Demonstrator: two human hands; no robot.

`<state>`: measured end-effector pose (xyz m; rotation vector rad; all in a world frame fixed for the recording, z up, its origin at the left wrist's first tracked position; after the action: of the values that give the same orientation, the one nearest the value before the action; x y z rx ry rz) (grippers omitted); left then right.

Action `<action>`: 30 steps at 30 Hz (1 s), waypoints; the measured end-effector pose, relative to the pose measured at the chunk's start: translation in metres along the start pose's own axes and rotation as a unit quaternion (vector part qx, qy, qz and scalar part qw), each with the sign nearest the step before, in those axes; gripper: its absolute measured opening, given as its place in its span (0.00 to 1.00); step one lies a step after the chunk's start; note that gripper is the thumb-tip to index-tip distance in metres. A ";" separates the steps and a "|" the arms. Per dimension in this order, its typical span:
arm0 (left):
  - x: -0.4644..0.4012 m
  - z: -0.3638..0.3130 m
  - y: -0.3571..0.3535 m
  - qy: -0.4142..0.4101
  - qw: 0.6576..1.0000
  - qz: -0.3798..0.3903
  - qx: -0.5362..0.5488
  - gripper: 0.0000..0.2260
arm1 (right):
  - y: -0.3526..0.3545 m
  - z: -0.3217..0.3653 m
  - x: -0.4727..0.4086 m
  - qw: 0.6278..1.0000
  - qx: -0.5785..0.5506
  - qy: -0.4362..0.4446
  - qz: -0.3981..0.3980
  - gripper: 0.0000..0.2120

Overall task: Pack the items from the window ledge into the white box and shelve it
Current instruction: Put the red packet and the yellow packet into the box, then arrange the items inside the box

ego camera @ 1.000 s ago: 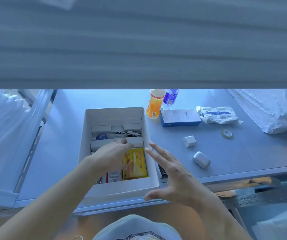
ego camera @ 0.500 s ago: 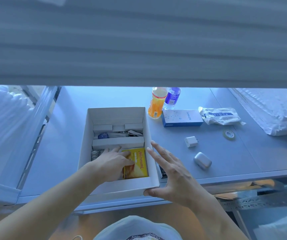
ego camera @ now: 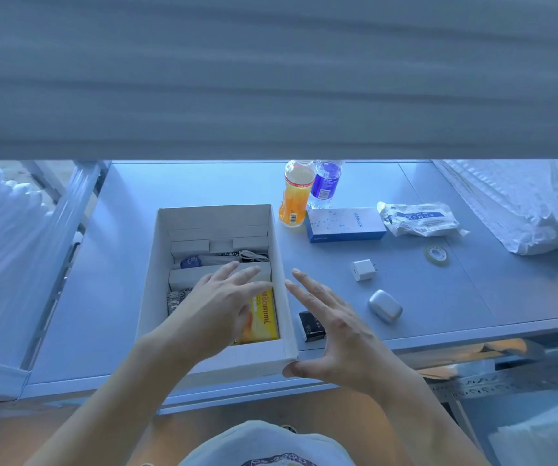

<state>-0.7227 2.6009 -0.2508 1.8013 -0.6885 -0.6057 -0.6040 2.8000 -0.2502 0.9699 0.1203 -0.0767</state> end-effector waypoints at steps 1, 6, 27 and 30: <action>-0.002 -0.008 0.002 -0.011 0.999 -0.027 0.016 0.23 | 0.003 -0.002 0.001 1.000 -0.002 -0.002 -0.004 0.56; -0.017 -0.052 0.002 -0.019 0.995 -0.098 0.011 0.23 | 0.023 -0.023 0.006 1.000 -0.005 -0.024 -0.017 0.56; -0.001 -0.041 -0.011 0.105 0.985 -0.131 0.040 0.22 | 0.020 -0.213 -0.068 0.981 0.069 -0.180 -0.007 0.28; 0.003 -0.034 -0.009 0.115 0.984 -0.132 0.040 0.22 | 0.018 -0.215 -0.063 0.982 0.073 -0.168 -0.033 0.27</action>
<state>-0.6958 2.6235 -0.2497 2.0166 -0.3230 -0.5381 -0.6788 2.9880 -0.3471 1.0867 -0.1671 -0.3131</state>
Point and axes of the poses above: each hand's wrist, its own x-axis away from the middle knuckle, its own y-axis out of the back of the hand, z = x × y, the point moved 3 cm from there along -x, towards the middle knuckle, and after that the axes turned 12 degrees about -z, right-handed, at the moved point
